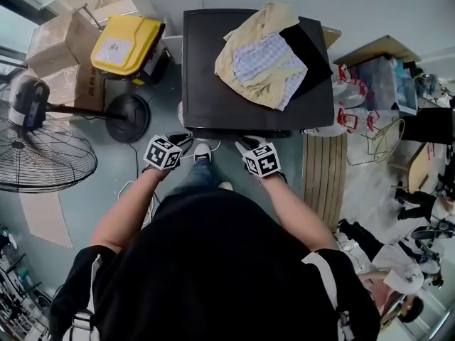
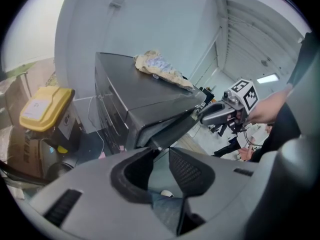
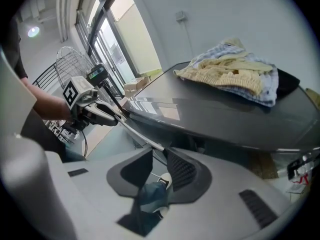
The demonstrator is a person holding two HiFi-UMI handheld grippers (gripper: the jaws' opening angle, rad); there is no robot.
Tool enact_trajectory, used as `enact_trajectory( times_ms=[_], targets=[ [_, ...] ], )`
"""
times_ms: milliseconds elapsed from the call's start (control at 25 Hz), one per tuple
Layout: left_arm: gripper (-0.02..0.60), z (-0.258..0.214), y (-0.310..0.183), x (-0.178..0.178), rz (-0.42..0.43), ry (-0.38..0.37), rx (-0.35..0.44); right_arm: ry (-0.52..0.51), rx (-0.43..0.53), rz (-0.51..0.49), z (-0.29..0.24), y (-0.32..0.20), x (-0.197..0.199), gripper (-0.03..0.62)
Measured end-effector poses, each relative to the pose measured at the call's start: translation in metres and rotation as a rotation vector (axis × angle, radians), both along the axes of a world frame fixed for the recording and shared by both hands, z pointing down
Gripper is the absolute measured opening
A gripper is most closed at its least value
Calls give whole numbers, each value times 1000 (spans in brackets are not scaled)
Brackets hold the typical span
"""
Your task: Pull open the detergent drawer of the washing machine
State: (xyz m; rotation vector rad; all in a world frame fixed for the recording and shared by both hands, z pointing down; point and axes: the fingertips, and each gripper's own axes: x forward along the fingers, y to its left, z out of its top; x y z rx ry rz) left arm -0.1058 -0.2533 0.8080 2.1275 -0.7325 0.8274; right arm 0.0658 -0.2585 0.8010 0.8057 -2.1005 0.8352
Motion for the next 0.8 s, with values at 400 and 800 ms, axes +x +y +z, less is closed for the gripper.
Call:
enact_trajectory(
  times_ms=[400, 800],
  targets=[
    [104, -1, 38, 7, -10, 9, -26, -27, -39, -16, 2, 37, 7, 91],
    [104, -4, 82, 14, -23, 14, -46, -51, -71, -25, -1, 81, 14, 91]
  ],
)
